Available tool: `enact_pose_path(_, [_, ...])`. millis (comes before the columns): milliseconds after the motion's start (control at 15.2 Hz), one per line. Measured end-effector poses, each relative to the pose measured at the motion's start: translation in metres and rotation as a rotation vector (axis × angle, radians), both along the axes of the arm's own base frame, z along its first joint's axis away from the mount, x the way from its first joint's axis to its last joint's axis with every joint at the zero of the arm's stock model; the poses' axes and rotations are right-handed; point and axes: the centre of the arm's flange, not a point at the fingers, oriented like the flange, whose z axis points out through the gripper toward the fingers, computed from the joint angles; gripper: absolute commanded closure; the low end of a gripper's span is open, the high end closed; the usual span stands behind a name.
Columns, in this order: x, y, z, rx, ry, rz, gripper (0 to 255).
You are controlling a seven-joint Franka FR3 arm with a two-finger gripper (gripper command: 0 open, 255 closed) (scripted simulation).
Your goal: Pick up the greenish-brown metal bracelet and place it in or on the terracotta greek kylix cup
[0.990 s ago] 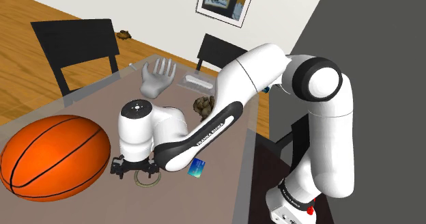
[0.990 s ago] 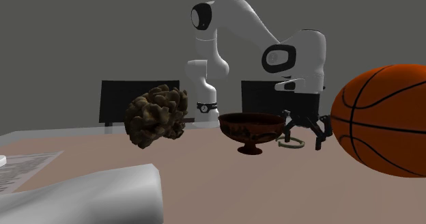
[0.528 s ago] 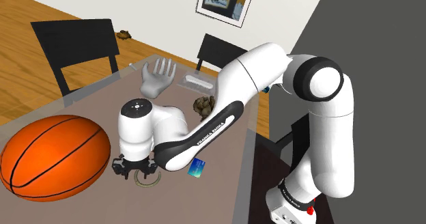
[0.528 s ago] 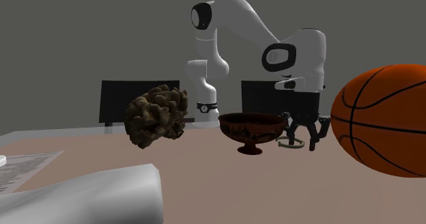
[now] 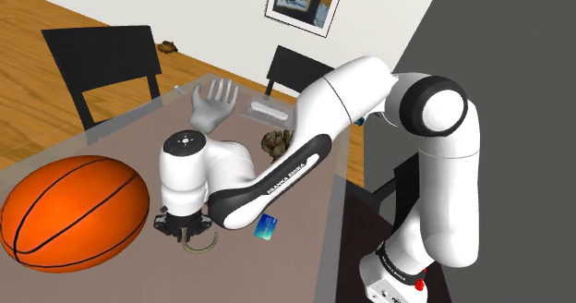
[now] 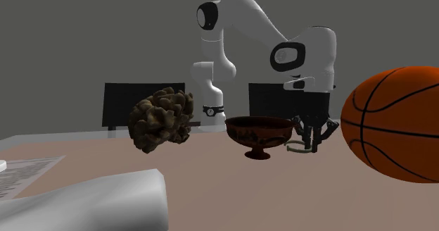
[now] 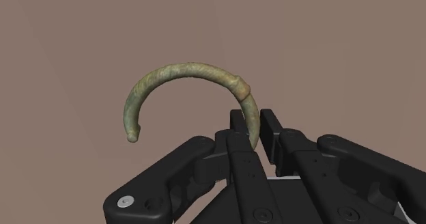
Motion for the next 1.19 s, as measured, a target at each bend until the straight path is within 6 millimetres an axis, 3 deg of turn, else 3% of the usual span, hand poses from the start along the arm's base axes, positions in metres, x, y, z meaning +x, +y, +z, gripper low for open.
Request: enact_pose_path(1188, [0.001,0.000,0.094,0.002,0.000,0.000,255])
